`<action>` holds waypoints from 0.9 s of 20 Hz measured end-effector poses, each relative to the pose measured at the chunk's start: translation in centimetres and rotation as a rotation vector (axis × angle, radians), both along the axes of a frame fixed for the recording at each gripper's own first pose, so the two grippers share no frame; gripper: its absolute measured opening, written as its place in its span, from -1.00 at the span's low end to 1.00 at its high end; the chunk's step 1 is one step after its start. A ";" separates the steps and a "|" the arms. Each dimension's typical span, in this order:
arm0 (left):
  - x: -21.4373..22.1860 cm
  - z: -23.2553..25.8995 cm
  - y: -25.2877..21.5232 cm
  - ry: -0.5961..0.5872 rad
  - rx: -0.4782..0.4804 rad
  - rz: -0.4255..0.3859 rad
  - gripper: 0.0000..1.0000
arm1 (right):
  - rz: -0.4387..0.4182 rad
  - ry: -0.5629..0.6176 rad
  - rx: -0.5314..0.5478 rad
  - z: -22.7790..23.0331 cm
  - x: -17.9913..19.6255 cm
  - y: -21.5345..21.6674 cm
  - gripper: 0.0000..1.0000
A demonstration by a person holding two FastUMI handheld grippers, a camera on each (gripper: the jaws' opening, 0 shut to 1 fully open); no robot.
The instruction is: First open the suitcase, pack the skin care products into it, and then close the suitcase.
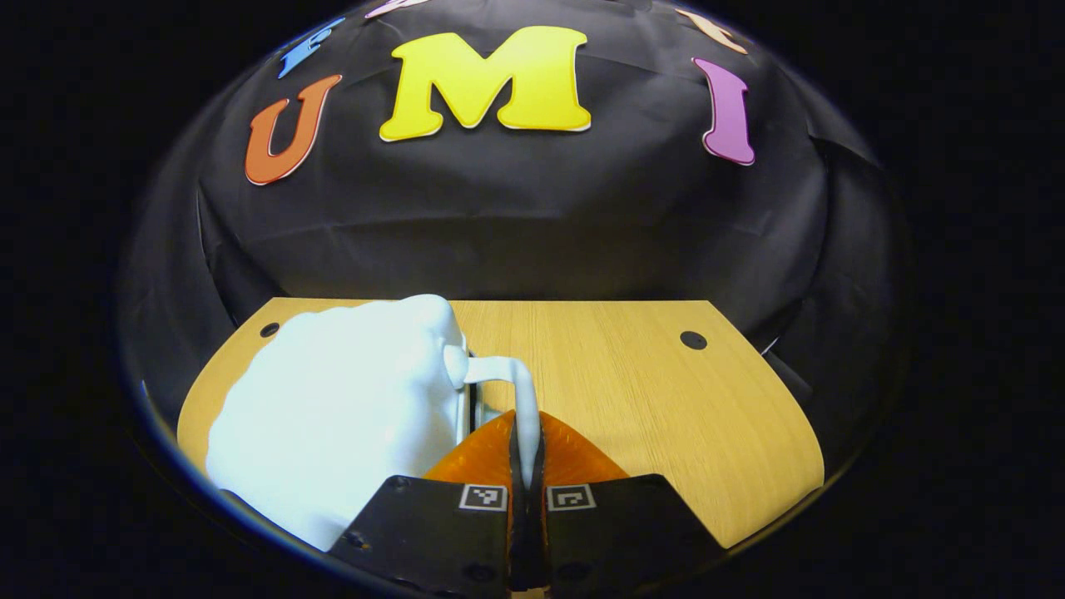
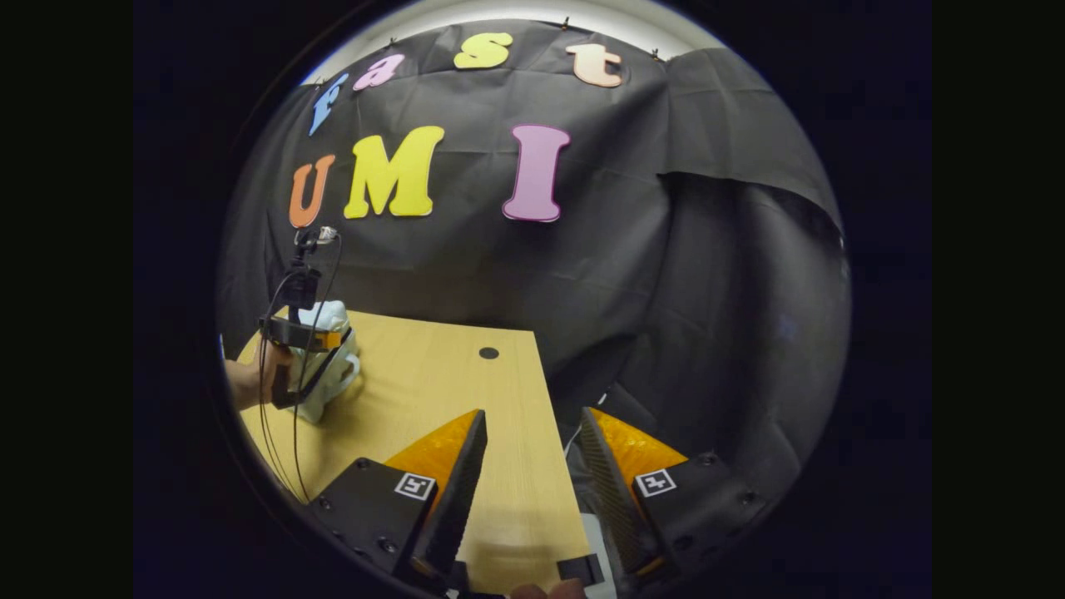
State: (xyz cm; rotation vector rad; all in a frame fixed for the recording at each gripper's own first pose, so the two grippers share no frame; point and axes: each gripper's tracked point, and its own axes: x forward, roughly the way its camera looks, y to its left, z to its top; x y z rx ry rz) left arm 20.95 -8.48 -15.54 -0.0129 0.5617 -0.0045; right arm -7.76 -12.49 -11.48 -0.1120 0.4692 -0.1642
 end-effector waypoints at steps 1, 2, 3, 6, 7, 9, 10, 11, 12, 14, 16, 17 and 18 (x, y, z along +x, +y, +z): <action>0.2 -0.7 -0.2 0.005 0.004 -0.004 -0.93 | -0.004 0.009 -0.003 -0.2 -0.2 -0.2 0.38; 0.3 -1.3 -0.5 0.014 0.003 -0.005 -0.93 | -0.009 0.012 -0.004 -0.3 -0.3 -0.3 0.38; 0.3 -1.7 -0.9 0.015 0.002 -0.009 -0.93 | -0.013 0.014 -0.006 -0.3 -0.3 -0.4 0.39; 0.5 -2.6 -1.4 0.023 0.074 0.014 -0.93 | -0.021 0.021 -0.006 -0.4 -0.5 -0.6 0.39; 0.6 -2.9 -1.3 0.021 0.111 0.022 -0.92 | -0.022 0.023 -0.004 -0.5 -0.6 -0.6 0.39; 0.6 -3.2 -1.4 0.015 0.153 0.039 -0.87 | -0.022 0.025 -0.004 -0.6 -0.9 -0.7 0.39; 0.6 -3.5 -1.5 0.011 0.156 0.049 -0.86 | -0.022 0.024 -0.004 -0.6 -1.0 -0.7 0.39; 0.6 -4.0 -1.9 0.018 0.152 0.046 -0.77 | -0.024 0.025 -0.005 -0.7 -1.1 -0.7 0.39; 0.6 -4.5 -2.2 0.031 0.157 0.036 -0.68 | -0.026 0.028 -0.005 -0.8 -1.3 -0.8 0.39; 0.6 -5.1 -3.1 0.054 0.157 0.034 -0.40 | -0.029 0.032 0.000 -0.9 -1.6 -1.0 0.39; 0.4 -5.1 -3.9 0.043 0.155 0.023 -0.01 | -0.027 0.026 0.002 -0.7 -1.6 -1.0 0.39; 0.1 -4.9 -4.8 0.037 0.135 0.014 0.48 | -0.023 0.020 0.004 -0.6 -1.6 -0.9 0.39; -0.5 -4.3 -5.6 0.026 0.104 0.013 0.48 | -0.018 0.011 0.011 -0.4 -1.5 -0.7 0.39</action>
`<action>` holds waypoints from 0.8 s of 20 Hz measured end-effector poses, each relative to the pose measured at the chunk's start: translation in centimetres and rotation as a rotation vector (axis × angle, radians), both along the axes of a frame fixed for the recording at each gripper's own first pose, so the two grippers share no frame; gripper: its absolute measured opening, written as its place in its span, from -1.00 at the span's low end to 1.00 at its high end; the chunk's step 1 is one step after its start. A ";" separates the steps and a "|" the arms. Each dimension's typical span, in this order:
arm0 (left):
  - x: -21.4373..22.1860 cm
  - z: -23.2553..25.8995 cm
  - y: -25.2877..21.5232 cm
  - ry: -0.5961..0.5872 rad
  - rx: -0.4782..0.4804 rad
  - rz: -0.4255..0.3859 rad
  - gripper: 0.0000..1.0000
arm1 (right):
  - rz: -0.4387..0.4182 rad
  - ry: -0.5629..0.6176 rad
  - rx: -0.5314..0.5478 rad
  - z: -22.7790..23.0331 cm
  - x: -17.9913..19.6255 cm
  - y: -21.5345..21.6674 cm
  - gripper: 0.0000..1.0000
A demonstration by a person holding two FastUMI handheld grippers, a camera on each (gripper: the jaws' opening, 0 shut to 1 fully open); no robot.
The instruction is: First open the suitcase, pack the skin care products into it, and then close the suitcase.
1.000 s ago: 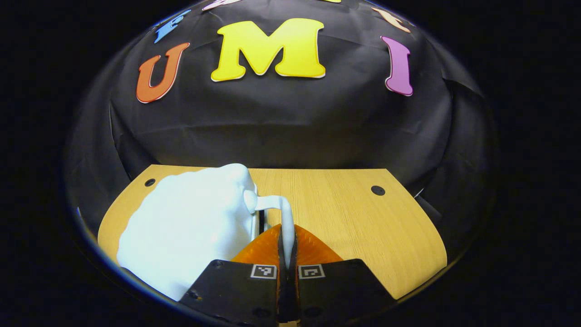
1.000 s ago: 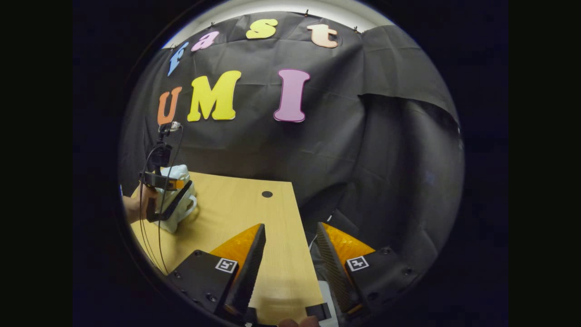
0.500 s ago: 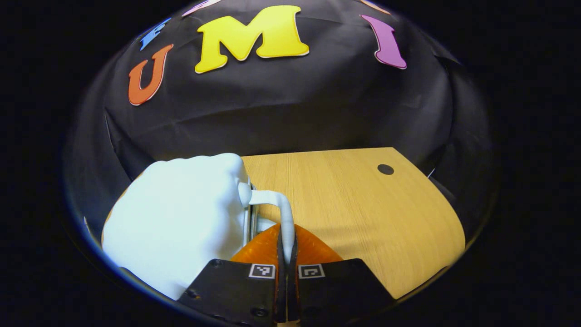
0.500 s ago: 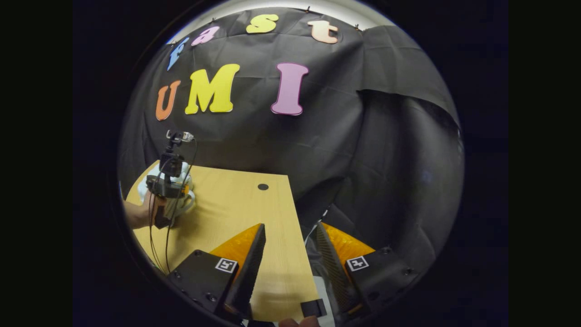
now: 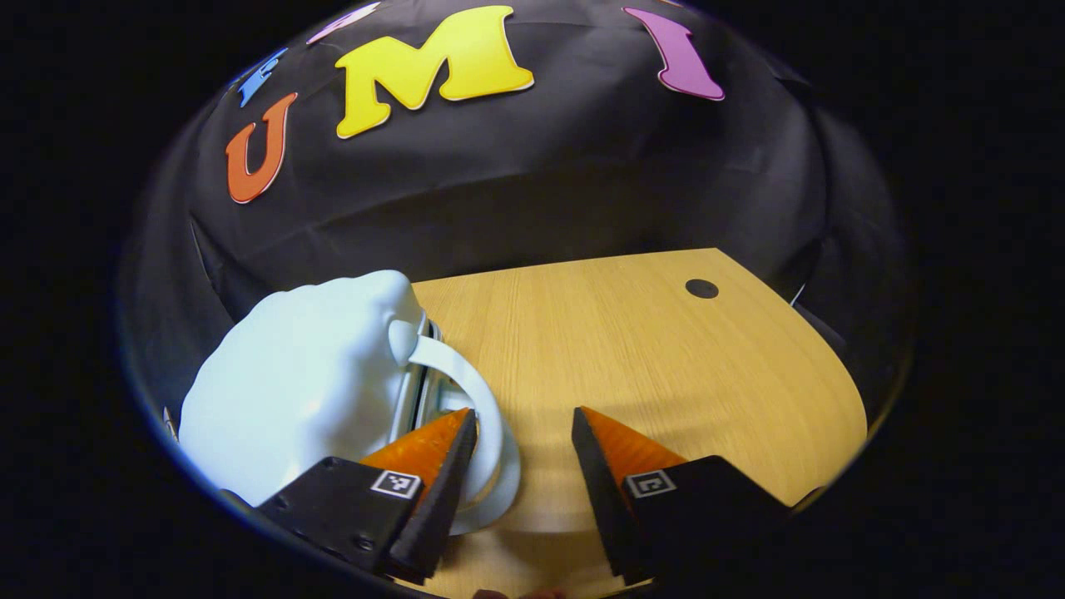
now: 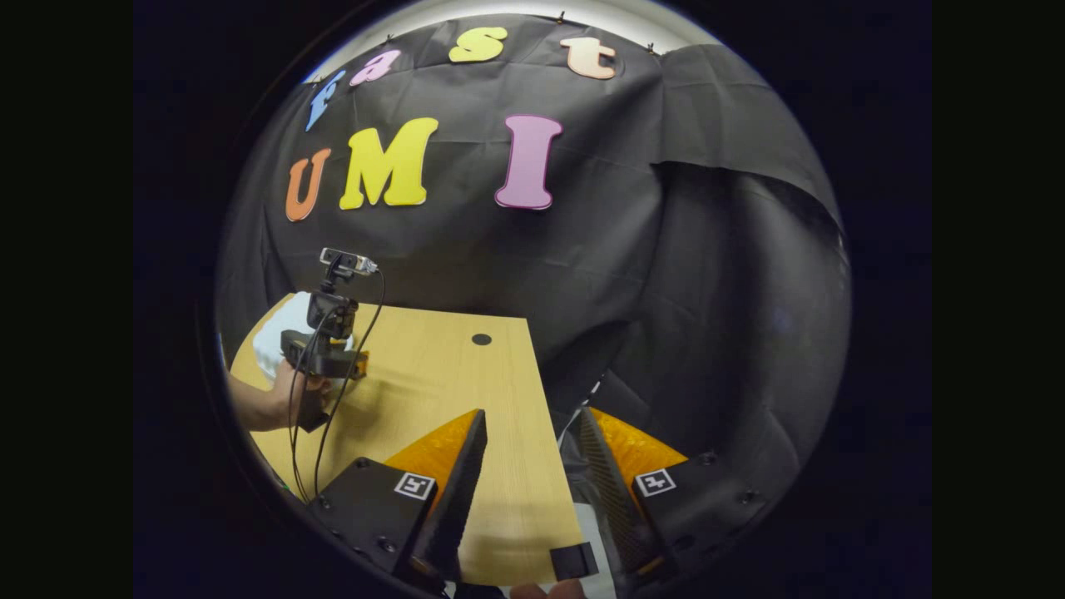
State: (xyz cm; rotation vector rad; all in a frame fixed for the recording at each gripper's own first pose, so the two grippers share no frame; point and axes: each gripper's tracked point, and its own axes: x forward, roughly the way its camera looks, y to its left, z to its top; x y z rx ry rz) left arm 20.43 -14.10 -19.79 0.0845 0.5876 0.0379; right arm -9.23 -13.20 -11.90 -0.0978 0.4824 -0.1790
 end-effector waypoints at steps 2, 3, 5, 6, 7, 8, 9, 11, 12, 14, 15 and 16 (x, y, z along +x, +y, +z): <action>-1.3 2.5 -1.0 -0.042 -0.043 -0.012 1.00 | 0.016 -0.026 0.018 0.6 0.9 0.5 0.39; -2.1 4.1 -1.8 -0.066 -0.085 -0.021 1.00 | 0.026 -0.053 0.034 1.3 1.7 0.9 0.39; -3.8 9.5 -2.0 -0.156 -0.112 -0.034 1.00 | 0.058 -0.119 0.058 3.1 3.5 2.4 0.39; -4.7 12.9 -1.7 -0.208 -0.109 -0.032 1.00 | 0.078 -0.151 0.064 4.1 4.4 3.3 0.39; -5.5 15.9 -1.4 -0.255 -0.108 -0.038 1.00 | 0.102 -0.187 0.068 5.3 5.4 4.3 0.39; -6.2 19.0 -0.9 -0.307 -0.103 -0.033 1.00 | 0.129 -0.226 0.072 6.7 6.3 5.4 0.38; -6.9 21.7 -0.7 -0.353 -0.108 -0.039 1.00 | 0.155 -0.264 0.080 8.0 7.2 6.7 0.39; -8.5 25.4 0.2 -0.417 -0.108 -0.043 1.00 | 0.201 -0.317 0.101 10.0 8.7 9.6 0.38; -9.3 27.0 0.8 -0.456 -0.112 -0.039 1.00 | 0.218 -0.337 0.107 10.7 9.2 10.8 0.37; -10.3 28.6 1.5 -0.506 -0.115 -0.042 1.00 | 0.248 -0.382 0.114 12.2 9.4 13.1 0.38; -11.1 28.6 1.9 -0.508 -0.108 -0.038 1.00 | 0.260 -0.403 0.116 12.7 9.4 13.9 0.39; -11.4 28.5 2.4 -0.505 -0.101 -0.031 1.00 | 0.273 -0.417 0.117 13.1 9.2 14.7 0.38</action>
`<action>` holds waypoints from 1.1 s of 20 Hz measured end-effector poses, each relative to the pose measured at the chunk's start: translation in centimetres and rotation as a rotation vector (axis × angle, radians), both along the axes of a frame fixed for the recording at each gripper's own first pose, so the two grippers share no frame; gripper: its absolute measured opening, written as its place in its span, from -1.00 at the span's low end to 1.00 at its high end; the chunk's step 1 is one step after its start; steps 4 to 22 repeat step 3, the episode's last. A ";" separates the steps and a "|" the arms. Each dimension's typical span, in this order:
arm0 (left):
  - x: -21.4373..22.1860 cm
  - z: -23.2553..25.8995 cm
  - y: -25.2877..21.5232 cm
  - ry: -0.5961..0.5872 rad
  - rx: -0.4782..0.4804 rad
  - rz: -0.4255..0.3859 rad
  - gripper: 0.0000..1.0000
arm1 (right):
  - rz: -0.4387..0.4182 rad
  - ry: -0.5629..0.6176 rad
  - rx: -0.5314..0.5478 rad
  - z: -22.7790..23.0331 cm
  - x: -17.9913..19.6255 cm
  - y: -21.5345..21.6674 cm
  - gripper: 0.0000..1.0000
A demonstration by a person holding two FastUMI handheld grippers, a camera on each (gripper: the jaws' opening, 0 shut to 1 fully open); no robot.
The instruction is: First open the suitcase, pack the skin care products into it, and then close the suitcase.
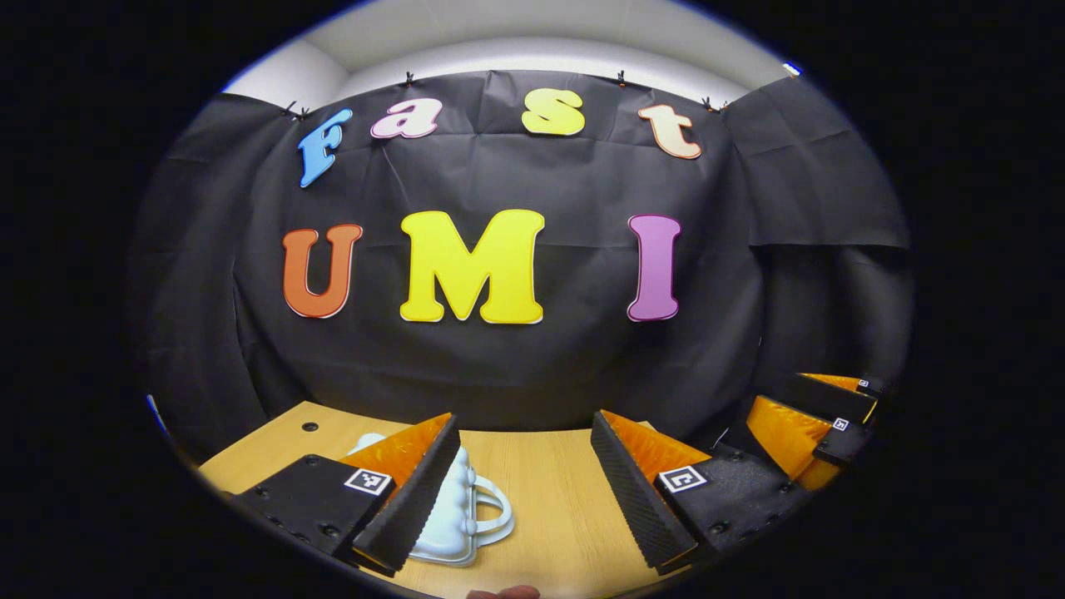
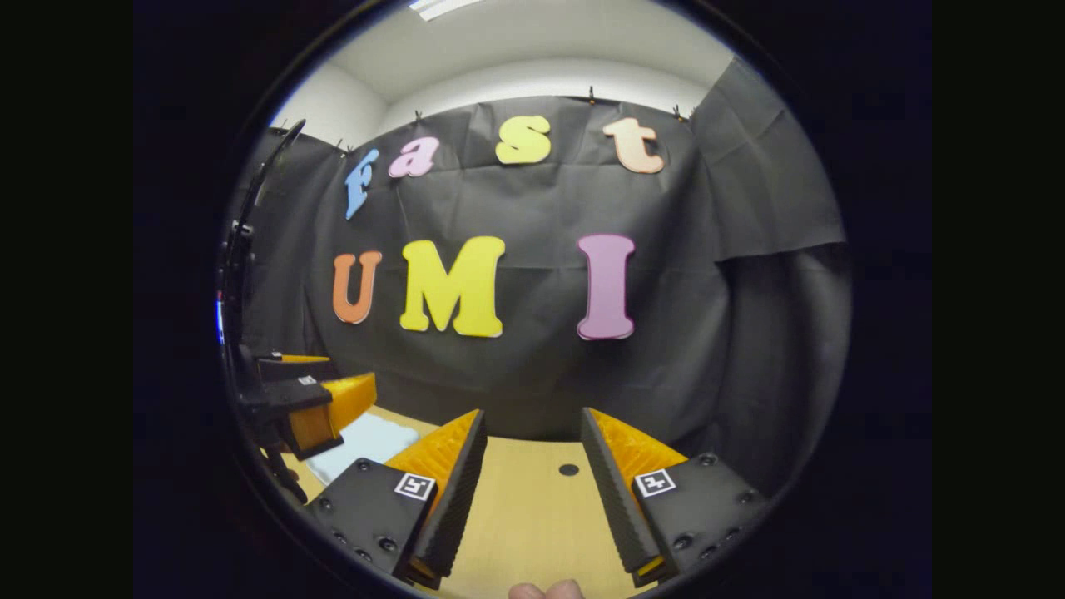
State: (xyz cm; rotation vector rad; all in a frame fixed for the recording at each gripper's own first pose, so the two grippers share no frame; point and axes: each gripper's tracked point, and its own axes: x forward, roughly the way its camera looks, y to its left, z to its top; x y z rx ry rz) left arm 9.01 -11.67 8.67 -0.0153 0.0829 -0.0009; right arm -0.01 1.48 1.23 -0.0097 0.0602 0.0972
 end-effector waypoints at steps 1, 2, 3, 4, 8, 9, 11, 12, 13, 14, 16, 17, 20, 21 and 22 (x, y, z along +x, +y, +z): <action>-0.4 -0.2 0.5 0.007 -0.003 0.015 1.00 | 0.009 -0.012 -0.004 0.1 0.0 0.6 0.38; -0.8 0.1 0.9 -0.003 -0.019 0.028 1.00 | 0.010 -0.024 -0.014 0.4 0.0 0.9 0.37; -1.0 0.6 1.2 -0.018 -0.030 0.037 1.00 | 0.009 -0.033 -0.019 0.6 0.0 0.9 0.38; -1.0 0.6 1.2 -0.018 -0.030 0.037 1.00 | 0.009 -0.033 -0.019 0.6 0.0 0.9 0.38; -1.0 0.6 1.2 -0.018 -0.030 0.037 1.00 | 0.009 -0.033 -0.019 0.6 0.0 0.9 0.38; -1.0 0.6 1.2 -0.018 -0.030 0.037 1.00 | 0.009 -0.033 -0.019 0.6 0.0 0.9 0.38; -1.0 0.6 1.2 -0.018 -0.030 0.037 1.00 | 0.009 -0.033 -0.019 0.6 0.0 0.9 0.38; -1.0 0.6 1.2 -0.018 -0.030 0.037 1.00 | 0.009 -0.033 -0.019 0.6 0.0 0.9 0.38; -1.0 0.6 1.2 -0.018 -0.030 0.037 1.00 | 0.009 -0.033 -0.019 0.6 0.0 0.9 0.38; -1.0 0.6 1.2 -0.018 -0.030 0.037 1.00 | 0.009 -0.033 -0.019 0.6 0.0 0.9 0.38; -1.0 0.6 1.2 -0.018 -0.030 0.037 1.00 | 0.009 -0.033 -0.019 0.6 0.0 0.9 0.38; -1.0 0.6 1.2 -0.018 -0.030 0.037 1.00 | 0.009 -0.033 -0.019 0.6 0.0 0.9 0.38; -1.0 0.6 1.2 -0.018 -0.030 0.037 1.00 | 0.009 -0.033 -0.019 0.6 0.0 0.9 0.38; -1.0 0.6 1.2 -0.018 -0.030 0.037 1.00 | 0.009 -0.033 -0.019 0.6 0.0 0.9 0.38; -1.0 0.6 1.2 -0.018 -0.030 0.037 1.00 | 0.009 -0.033 -0.019 0.6 0.0 0.9 0.38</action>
